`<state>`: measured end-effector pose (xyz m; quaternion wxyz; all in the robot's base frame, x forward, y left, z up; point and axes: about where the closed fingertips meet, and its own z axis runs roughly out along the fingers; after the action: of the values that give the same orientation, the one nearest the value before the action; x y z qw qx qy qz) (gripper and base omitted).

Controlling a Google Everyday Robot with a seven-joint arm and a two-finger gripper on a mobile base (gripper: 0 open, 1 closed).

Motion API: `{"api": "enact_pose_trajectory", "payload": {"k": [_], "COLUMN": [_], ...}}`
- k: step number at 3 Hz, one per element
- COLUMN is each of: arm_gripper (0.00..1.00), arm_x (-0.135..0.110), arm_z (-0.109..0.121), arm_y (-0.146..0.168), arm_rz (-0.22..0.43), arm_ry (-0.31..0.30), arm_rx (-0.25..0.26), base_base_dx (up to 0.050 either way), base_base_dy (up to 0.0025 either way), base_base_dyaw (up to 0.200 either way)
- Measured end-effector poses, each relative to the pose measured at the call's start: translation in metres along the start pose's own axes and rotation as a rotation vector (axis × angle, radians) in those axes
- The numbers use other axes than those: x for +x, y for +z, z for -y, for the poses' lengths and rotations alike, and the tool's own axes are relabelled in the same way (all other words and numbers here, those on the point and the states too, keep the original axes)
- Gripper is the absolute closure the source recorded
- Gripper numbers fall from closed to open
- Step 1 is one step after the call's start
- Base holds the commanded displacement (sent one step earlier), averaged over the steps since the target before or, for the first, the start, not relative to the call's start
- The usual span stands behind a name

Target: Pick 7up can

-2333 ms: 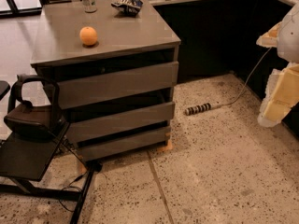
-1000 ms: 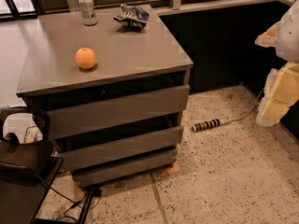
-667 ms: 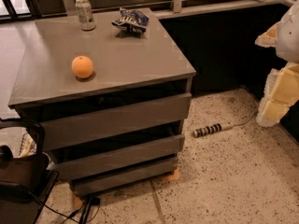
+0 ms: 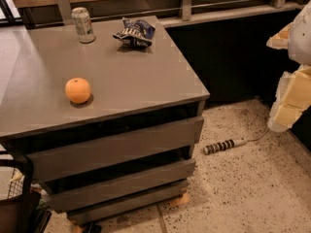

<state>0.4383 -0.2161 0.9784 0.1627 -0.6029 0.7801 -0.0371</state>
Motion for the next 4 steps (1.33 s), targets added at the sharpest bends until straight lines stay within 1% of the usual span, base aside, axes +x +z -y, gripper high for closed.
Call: {"api": "enact_pose_trajectory", "payload": {"k": [3,4], "arm_gripper": [0.0,0.0], "arm_x": [0.0,-0.0001], "arm_z": [0.0,0.0], "arm_y": [0.0,-0.0001], "arm_rz": [0.0,0.0], "arm_ry": [0.0,0.0], "arm_rx": [0.0,0.001], "base_base_dx": [0.05,0.029], "base_base_dy": [0.0,-0.00142], "base_base_dyaw": [0.0,-0.098]}}
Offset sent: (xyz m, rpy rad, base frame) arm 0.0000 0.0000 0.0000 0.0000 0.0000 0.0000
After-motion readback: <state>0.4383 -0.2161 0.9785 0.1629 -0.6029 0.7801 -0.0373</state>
